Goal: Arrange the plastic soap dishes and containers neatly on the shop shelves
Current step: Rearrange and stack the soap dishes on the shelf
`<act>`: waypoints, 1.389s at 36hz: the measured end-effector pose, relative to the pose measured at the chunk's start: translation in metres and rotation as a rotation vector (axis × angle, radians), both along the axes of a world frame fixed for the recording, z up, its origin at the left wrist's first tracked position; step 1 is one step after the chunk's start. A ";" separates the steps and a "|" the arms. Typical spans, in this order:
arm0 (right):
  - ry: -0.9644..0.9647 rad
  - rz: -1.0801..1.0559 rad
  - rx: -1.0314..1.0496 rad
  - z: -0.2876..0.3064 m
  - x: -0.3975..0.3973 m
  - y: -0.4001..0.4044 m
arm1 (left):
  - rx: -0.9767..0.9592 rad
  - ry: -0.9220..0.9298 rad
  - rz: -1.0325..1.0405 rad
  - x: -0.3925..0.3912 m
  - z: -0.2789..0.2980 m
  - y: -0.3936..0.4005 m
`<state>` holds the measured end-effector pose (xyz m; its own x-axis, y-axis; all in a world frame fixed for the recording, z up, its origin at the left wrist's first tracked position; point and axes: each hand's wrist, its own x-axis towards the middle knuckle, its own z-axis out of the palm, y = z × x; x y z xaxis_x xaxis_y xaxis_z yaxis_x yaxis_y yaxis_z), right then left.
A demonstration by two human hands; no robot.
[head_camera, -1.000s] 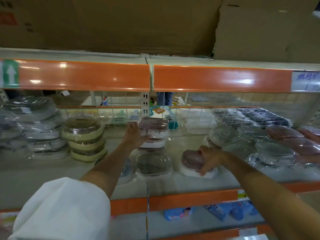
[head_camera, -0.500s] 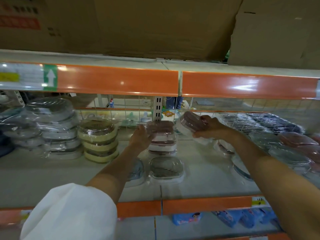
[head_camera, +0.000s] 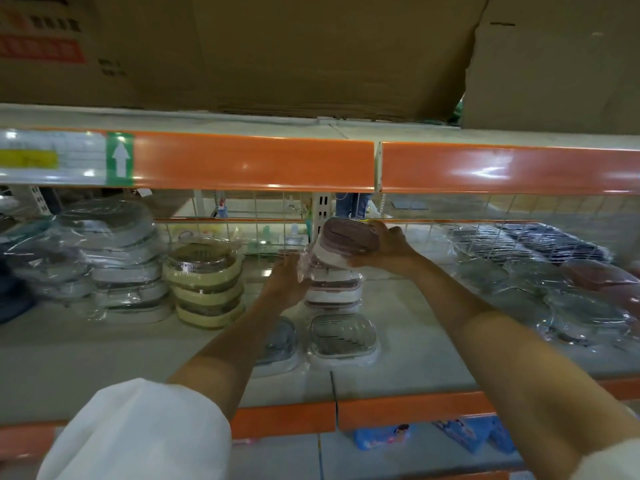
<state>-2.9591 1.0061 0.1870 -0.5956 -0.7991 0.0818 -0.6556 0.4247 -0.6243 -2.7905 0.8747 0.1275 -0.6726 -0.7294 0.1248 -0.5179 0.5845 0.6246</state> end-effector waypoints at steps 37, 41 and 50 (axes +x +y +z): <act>0.127 -0.182 0.251 -0.028 -0.084 0.160 | -0.222 -0.255 -0.377 -0.092 -0.004 0.132; 0.135 -0.158 0.277 -0.020 -0.111 0.205 | -0.189 -0.266 -0.376 -0.124 -0.008 0.163; -0.023 0.078 0.418 -0.022 -0.154 0.256 | -0.104 -0.286 -0.405 -0.178 -0.019 0.217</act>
<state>-3.1132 1.2624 0.1651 -0.5297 -0.8035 -0.2715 -0.6841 0.5940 -0.4234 -2.9689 1.0922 0.1089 -0.9167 -0.3967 -0.0481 -0.3791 0.8252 0.4187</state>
